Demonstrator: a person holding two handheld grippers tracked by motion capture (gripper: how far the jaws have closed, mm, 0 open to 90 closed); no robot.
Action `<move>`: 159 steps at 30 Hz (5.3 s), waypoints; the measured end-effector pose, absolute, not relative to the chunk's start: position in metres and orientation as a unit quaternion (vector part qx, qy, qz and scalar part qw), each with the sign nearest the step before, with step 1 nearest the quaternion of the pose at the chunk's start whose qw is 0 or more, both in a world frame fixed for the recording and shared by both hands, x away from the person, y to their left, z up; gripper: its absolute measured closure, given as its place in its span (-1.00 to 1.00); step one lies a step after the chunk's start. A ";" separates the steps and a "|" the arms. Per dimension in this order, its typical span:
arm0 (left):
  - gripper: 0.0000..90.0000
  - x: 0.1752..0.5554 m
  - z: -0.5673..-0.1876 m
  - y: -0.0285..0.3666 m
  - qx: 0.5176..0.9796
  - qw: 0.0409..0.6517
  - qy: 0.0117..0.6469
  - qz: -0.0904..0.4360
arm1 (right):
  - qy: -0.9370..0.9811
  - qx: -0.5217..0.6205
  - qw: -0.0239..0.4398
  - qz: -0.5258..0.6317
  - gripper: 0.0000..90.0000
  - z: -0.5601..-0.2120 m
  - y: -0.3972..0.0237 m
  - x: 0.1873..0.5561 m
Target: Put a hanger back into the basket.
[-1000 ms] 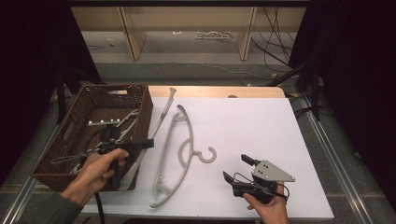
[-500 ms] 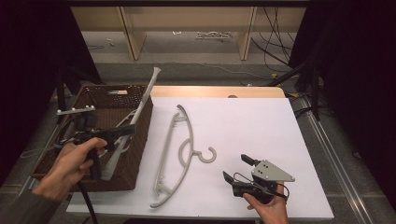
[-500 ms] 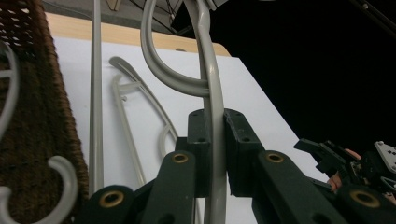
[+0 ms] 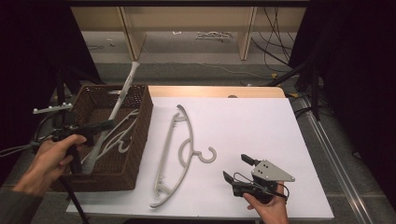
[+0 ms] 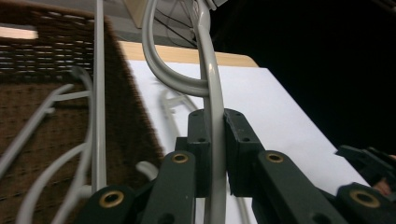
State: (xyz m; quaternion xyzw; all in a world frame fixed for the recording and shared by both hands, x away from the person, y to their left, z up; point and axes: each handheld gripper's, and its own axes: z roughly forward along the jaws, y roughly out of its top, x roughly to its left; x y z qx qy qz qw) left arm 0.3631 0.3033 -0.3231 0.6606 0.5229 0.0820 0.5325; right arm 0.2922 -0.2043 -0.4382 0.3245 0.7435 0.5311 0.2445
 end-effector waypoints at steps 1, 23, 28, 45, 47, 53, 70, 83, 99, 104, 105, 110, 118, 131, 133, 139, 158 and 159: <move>0.81 0.364 -0.324 0.307 0.661 0.530 0.523 0.087 | 0.745 0.330 0.236 0.530 -0.61 -0.438 -0.204 0.291; 0.81 0.365 -0.344 0.344 0.735 0.499 0.445 0.113 | 0.747 0.331 0.233 0.527 -0.61 -0.438 -0.204 0.291; 0.81 0.369 -0.350 0.354 0.747 0.491 0.435 0.114 | 0.747 0.330 0.233 0.528 -0.61 -0.439 -0.203 0.292; 0.81 0.365 -0.363 0.372 0.784 0.460 0.398 0.123 | 0.743 0.323 0.242 0.533 -0.61 -0.440 -0.202 0.294; 0.81 0.365 -0.363 0.373 0.786 0.459 0.397 0.123 | 0.748 0.332 0.230 0.527 -0.61 -0.439 -0.202 0.292; 0.81 0.366 -0.362 0.380 0.793 0.450 0.389 0.131 | 0.746 0.325 0.241 0.529 -0.61 -0.439 -0.203 0.294; 0.80 0.381 -0.378 0.376 0.852 0.357 0.367 0.106 | 0.747 0.326 0.240 0.527 -0.61 -0.439 -0.202 0.294; 0.72 0.389 -0.391 0.362 0.881 0.282 0.371 0.080 | 0.748 0.327 0.238 0.527 -0.61 -0.440 -0.202 0.294; -0.08 0.376 -0.357 0.330 0.814 0.373 0.426 0.128 | 0.747 0.327 0.239 0.528 -0.61 -0.440 -0.203 0.295; -0.20 0.366 -0.346 0.307 0.805 0.396 0.417 0.144 | 0.751 0.332 0.228 0.523 -0.61 -0.440 -0.203 0.295; -0.23 0.364 -0.344 0.304 0.802 0.400 0.418 0.146 | 0.748 0.332 0.232 0.526 -0.61 -0.440 -0.202 0.295; -0.30 0.354 -0.337 0.284 0.794 0.417 0.416 0.153 | 0.750 0.329 0.229 0.527 -0.61 -0.439 -0.202 0.294; -0.42 0.337 -0.335 0.249 0.774 0.448 0.414 0.169 | 0.749 0.329 0.230 0.527 -0.61 -0.439 -0.202 0.295; -0.58 0.322 -0.340 0.197 0.791 0.453 0.382 0.153 | 0.748 0.323 0.239 0.528 -0.61 -0.439 -0.203 0.295; -0.59 0.321 -0.345 0.188 0.797 0.450 0.375 0.150 | 0.748 0.323 0.239 0.529 -0.61 -0.439 -0.203 0.295; -0.60 0.319 -0.353 0.166 0.805 0.448 0.360 0.148 | 0.748 0.329 0.231 0.528 -0.61 -0.439 -0.203 0.294; -0.64 0.334 -0.384 0.143 0.816 0.450 0.273 0.239 | 0.744 0.327 0.228 0.536 -0.61 -0.438 -0.205 0.295; -0.64 0.334 -0.384 0.143 0.816 0.450 0.273 0.239 | 0.744 0.327 0.228 0.536 -0.61 -0.438 -0.205 0.295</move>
